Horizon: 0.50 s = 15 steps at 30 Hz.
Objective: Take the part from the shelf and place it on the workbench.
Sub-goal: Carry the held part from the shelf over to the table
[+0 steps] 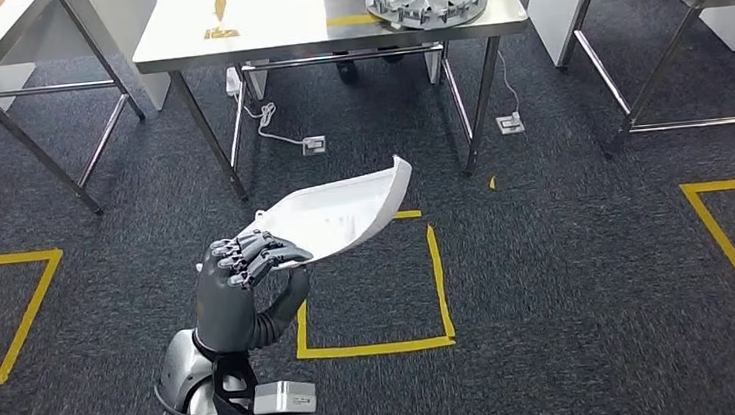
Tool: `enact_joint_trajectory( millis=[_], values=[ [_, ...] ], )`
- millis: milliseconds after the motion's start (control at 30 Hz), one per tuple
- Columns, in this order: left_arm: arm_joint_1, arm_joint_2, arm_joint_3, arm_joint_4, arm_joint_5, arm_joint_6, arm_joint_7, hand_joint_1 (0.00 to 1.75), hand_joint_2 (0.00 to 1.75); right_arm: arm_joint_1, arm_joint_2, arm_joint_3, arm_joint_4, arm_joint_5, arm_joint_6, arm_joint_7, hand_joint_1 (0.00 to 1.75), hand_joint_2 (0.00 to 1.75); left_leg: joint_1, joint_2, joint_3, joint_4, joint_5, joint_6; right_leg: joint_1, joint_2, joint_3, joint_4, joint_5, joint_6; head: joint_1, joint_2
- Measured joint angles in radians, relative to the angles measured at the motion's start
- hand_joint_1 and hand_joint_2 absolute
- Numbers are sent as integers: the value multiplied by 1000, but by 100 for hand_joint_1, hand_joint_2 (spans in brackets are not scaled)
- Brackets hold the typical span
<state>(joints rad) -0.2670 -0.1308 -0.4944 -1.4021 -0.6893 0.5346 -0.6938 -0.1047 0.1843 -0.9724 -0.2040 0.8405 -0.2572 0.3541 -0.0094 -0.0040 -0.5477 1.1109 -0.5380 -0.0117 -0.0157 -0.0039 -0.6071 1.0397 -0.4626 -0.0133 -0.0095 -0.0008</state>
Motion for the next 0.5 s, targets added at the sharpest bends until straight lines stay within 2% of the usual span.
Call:
enact_joint_trajectory(
  millis=[33,100,133,167,200,267,300,333,400,467,500],
  values=[
    [0,0,0,-1,0,0,0,175,175,0,0,0,0,0,0,-2,0,0,2,0,-37,59,-11,-5,-1,0,8,-2,-6,-5,-2,0],
    [1,2,0,-1,0,0,0,175,175,0,0,0,0,1,-1,-8,0,0,4,0,-120,172,-55,-13,0,2,22,-3,-18,-10,-3,0],
    [2,3,0,-1,0,0,0,175,175,1,0,0,0,1,-1,-10,0,0,4,0,-151,200,-68,-14,0,4,29,-3,-24,-11,-4,0],
    [3,4,0,-1,0,0,0,175,175,1,0,0,0,1,-1,-10,0,0,4,0,-167,199,-60,-13,0,6,38,-3,-31,-11,-3,0],
    [3,5,0,-1,0,0,0,175,175,1,1,0,0,1,0,-10,0,0,4,0,-166,165,-28,-10,1,8,48,-3,-39,-10,-4,0],
    [3,5,0,-2,0,0,0,175,175,1,2,0,0,2,1,-10,0,0,0,-1,-131,35,72,2,1,11,68,-3,-53,-8,-3,0],
    [2,5,0,-2,1,0,0,175,175,0,2,0,0,2,0,-11,0,0,-3,-1,-114,-22,97,8,2,12,74,-2,-59,-5,-4,0],
    [2,5,0,-3,2,-1,0,175,175,0,2,0,0,2,0,-12,0,0,-6,-2,-102,-56,110,14,3,13,76,-2,-65,0,-3,0],
    [2,5,0,-5,5,-4,0,175,175,0,2,0,0,3,-3,-13,0,0,-9,-3,-93,-71,105,20,4,14,79,-4,-74,12,-4,0],
    [2,3,1,-9,5,-6,-1,175,175,-1,2,0,0,4,-4,-12,0,0,-2,-3,-79,-82,116,28,4,13,83,1,-85,23,-2,0],
    [0,2,1,-10,5,-8,-1,175,175,-2,1,0,-1,6,-5,-11,0,0,1,-2,-71,-90,116,33,4,12,75,22,-97,28,-1,0]
  ],
)
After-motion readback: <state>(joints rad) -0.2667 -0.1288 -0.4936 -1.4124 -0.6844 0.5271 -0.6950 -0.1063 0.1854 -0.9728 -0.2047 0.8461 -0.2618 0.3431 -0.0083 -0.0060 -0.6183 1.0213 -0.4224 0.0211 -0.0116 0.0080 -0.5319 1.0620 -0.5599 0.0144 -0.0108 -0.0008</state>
